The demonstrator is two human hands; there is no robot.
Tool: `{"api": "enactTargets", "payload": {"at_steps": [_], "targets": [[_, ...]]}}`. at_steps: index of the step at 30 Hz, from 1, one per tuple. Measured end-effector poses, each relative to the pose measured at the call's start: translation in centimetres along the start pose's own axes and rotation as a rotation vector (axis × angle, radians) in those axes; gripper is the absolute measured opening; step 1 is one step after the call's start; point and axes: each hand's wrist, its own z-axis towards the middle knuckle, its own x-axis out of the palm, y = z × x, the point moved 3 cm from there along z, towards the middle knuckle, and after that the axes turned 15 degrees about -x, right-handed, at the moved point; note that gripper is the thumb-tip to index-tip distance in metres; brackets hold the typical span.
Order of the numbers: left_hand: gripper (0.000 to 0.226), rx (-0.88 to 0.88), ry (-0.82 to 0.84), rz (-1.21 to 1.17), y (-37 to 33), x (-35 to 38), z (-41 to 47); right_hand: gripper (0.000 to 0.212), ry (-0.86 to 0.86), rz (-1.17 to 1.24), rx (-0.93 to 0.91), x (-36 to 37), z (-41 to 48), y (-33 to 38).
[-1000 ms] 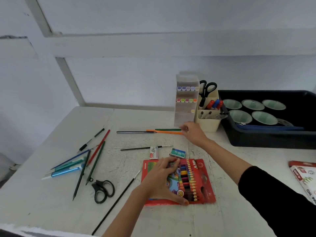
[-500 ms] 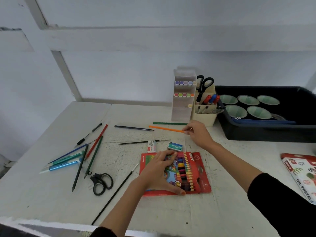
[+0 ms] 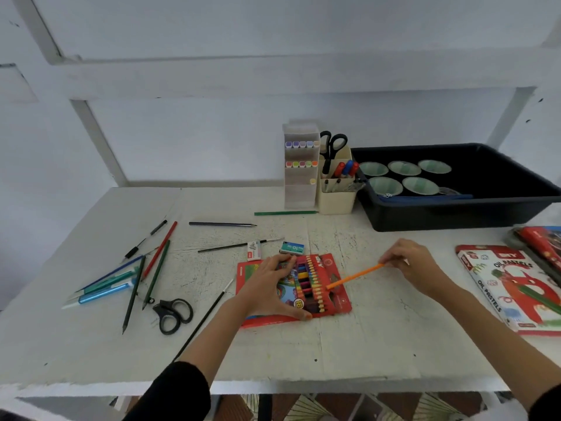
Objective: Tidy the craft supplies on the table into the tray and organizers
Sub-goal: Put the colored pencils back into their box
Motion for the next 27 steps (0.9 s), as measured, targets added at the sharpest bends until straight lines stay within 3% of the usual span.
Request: {"api": "enactTargets", "payload": {"at_steps": [6,10,16,20,27], "targets": [[0.120,-0.010,0.023,0.004,-0.1,-0.1,0.0,0.017,0.057,-0.083,0.030,0.5,-2.0,0.9],[0.125,-0.016,0.034,0.009,-0.1,-0.1,0.1,0.014,0.052,-0.080,-0.052,2.2,-2.2,4.0],[0.133,-0.010,0.029,0.032,-0.1,-0.1,0.2,0.011,0.078,0.079,-0.113,5.7,-1.1,8.3],[0.131,-0.027,0.036,0.031,-0.2,-0.2,0.1,0.005,-0.004,0.205,-0.081,7.0,-0.4,9.7],[0.129,-0.024,0.022,0.027,-0.1,0.0,0.1,0.033,-0.176,0.297,0.039,7.8,-0.5,9.8]]}}
